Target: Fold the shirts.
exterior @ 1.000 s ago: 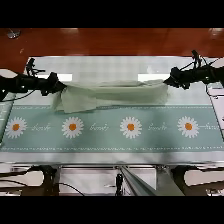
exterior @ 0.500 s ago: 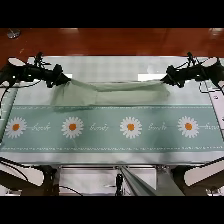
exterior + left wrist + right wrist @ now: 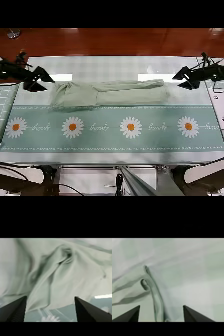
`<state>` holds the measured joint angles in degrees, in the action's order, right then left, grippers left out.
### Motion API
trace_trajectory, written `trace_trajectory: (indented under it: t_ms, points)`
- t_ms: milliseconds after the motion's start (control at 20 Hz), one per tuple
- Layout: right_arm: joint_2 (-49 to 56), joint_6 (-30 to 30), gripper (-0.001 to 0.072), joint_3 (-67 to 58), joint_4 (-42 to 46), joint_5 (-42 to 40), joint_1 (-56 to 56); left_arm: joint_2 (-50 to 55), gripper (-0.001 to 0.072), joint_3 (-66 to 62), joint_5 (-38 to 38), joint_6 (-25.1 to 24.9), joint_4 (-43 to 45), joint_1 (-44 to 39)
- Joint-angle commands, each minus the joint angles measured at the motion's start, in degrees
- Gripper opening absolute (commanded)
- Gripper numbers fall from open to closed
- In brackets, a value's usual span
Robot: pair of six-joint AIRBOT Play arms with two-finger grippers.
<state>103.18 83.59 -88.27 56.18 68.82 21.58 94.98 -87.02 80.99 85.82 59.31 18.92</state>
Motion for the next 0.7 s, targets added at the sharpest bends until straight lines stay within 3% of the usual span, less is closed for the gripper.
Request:
trace_trajectory:
  t_ms: [0,100,300,450,500,550,600,650]
  points:
    - [0.90,-1.92,0.0619,0.55,0.28,4.52,2.99,-12.61,0.0699,8.48,-11.28,0.35,4.98,2.47]
    - [3.06,-4.26,0.0618,0.55,-4.07,6.14,1.86,-22.69,0.0699,18.73,-20.04,0.31,2.27,0.28]
    - [6.99,-5.05,0.0618,0.52,-6.95,7.15,-2.93,-35.12,0.0699,33.42,-20.94,-1.77,1.53,-7.17]
    - [8.35,-5.03,0.0614,0.52,-9.42,7.43,-6.60,-36.61,0.0699,36.26,-20.74,-1.75,0.98,-12.68]
    - [8.33,-5.05,0.0549,0.37,-9.09,7.28,-7.72,-36.11,0.0698,36.24,-21.22,-1.73,-0.15,-14.21]
    - [8.31,-4.98,0.0395,0.11,-9.16,7.41,-8.48,-35.54,0.0698,36.22,-21.99,-1.77,-2.19,-15.61]
    - [8.31,-5.01,0.0127,-0.52,-9.31,8.52,-8.94,-34.95,0.0697,36.20,-22.60,-1.81,-4.00,-16.76]
    - [8.13,-5.03,0.0030,-1.46,-9.27,10.19,-9.01,-34.42,0.0675,36.20,-22.86,-2.73,-5.66,-17.84]
